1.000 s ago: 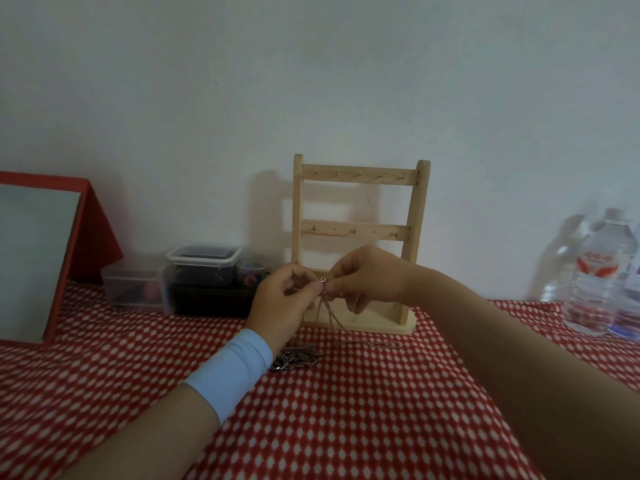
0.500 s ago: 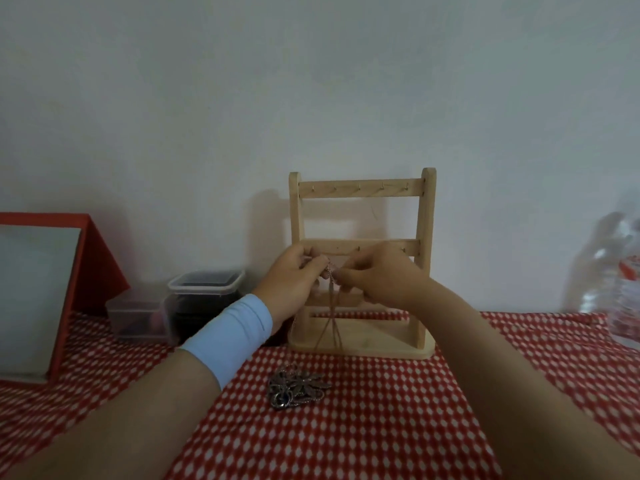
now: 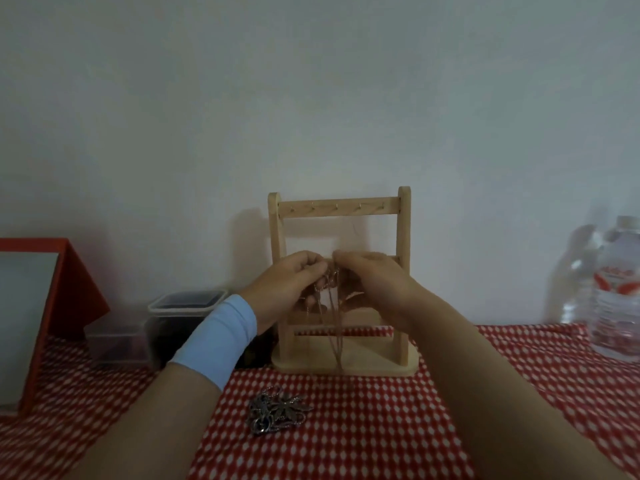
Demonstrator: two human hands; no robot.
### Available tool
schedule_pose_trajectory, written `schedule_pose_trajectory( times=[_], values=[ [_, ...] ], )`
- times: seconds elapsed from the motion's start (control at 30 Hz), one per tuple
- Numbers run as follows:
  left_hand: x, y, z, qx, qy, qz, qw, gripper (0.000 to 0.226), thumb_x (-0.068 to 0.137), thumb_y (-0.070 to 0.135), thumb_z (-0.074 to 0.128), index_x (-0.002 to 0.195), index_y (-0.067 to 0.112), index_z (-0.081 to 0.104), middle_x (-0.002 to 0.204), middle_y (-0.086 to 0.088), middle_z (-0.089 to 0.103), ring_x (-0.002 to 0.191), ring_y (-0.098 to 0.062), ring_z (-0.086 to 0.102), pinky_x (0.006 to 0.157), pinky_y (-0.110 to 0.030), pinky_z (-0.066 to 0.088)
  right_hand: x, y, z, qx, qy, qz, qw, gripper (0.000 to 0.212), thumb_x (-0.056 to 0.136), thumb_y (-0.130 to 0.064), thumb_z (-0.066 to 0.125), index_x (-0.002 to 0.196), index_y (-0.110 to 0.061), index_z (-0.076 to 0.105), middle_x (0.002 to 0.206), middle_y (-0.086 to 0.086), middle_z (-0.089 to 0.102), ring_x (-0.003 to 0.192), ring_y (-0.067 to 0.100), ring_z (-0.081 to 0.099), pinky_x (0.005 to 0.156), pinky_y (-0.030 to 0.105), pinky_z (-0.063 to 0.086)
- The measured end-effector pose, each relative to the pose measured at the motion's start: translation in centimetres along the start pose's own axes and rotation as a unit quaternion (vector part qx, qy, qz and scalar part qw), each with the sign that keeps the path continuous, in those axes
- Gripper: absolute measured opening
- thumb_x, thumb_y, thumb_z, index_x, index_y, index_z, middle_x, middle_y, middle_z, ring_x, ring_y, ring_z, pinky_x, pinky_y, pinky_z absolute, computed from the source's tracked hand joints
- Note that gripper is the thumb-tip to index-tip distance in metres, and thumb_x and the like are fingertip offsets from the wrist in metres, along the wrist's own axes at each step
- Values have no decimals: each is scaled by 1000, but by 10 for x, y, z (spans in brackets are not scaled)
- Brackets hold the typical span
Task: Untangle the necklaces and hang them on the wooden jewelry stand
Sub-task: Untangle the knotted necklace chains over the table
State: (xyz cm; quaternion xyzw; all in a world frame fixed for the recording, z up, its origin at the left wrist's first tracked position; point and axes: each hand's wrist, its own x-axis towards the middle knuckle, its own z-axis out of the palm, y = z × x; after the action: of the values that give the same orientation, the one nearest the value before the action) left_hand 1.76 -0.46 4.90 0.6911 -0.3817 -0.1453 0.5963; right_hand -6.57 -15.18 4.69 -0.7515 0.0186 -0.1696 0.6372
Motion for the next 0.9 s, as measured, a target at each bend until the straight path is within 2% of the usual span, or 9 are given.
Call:
schedule_pose_trajectory(
  times=[0.07,0.2,0.33,0.43,0.53,0.67,0.73,0.8,0.9],
  values=[
    [-1,4,-3,-11,-29,5,999,5,96,17,57,98,14,61,70,7,63,56,-12,49,55,-26,50,1,-1,-2,19,15,-7,1000,39,105,-34,51,107,1,70,85,7,67,77,20,62,81,41,56],
    [-4,8,-9,112,-58,8,992,27,90,11,66,115,20,65,77,7,66,62,-12,54,60,-22,51,1,-6,-5,91,-3,-11,996,31,106,-34,50,102,-7,63,87,10,71,79,22,64,80,39,55],
    [-5,7,-13,192,-28,21,981,14,93,26,61,82,19,68,69,8,60,61,-8,55,62,-21,49,0,-9,-4,112,1,-11,994,25,107,-30,48,97,-8,53,59,2,52,66,23,59,89,47,56],
    [-6,9,-19,185,-19,12,983,21,95,22,58,76,13,65,58,7,52,54,-7,50,58,-18,46,-3,-11,-6,33,26,-31,999,27,104,-28,55,82,-12,55,55,-3,38,52,17,44,73,43,57],
    [-8,9,-28,200,14,10,980,19,91,17,61,77,7,68,56,3,48,55,-11,46,58,-21,41,-6,-15,-8,-73,47,-73,993,21,91,-22,74,76,-13,63,58,-4,52,51,12,44,52,26,46],
    [-9,8,-35,188,42,19,981,20,89,19,62,74,7,68,51,6,47,57,-13,47,65,-27,40,-2,-12,-10,-304,150,-138,931,18,86,-8,76,76,-22,68,66,-5,61,57,13,58,51,17,51],
    [-10,8,-35,179,31,22,983,21,89,21,62,70,11,67,50,6,47,57,-12,50,70,-28,43,-1,-12,-7,-179,187,-134,957,6,90,-12,74,89,-16,70,73,1,61,56,16,61,51,29,57],
    [-10,7,-35,151,10,24,988,21,85,27,65,68,16,68,57,-3,51,63,-19,55,77,-34,47,-3,-16,-4,0,147,-88,985,17,93,-21,72,105,-10,67,79,7,63,46,15,52,41,28,45],
    [-12,5,-39,76,-15,19,997,18,80,31,67,72,16,71,69,-15,48,64,-27,53,87,-43,55,-8,-20,-7,-121,65,-41,990,35,94,-46,65,103,-13,72,77,4,75,43,14,46,43,25,38]
  ],
)
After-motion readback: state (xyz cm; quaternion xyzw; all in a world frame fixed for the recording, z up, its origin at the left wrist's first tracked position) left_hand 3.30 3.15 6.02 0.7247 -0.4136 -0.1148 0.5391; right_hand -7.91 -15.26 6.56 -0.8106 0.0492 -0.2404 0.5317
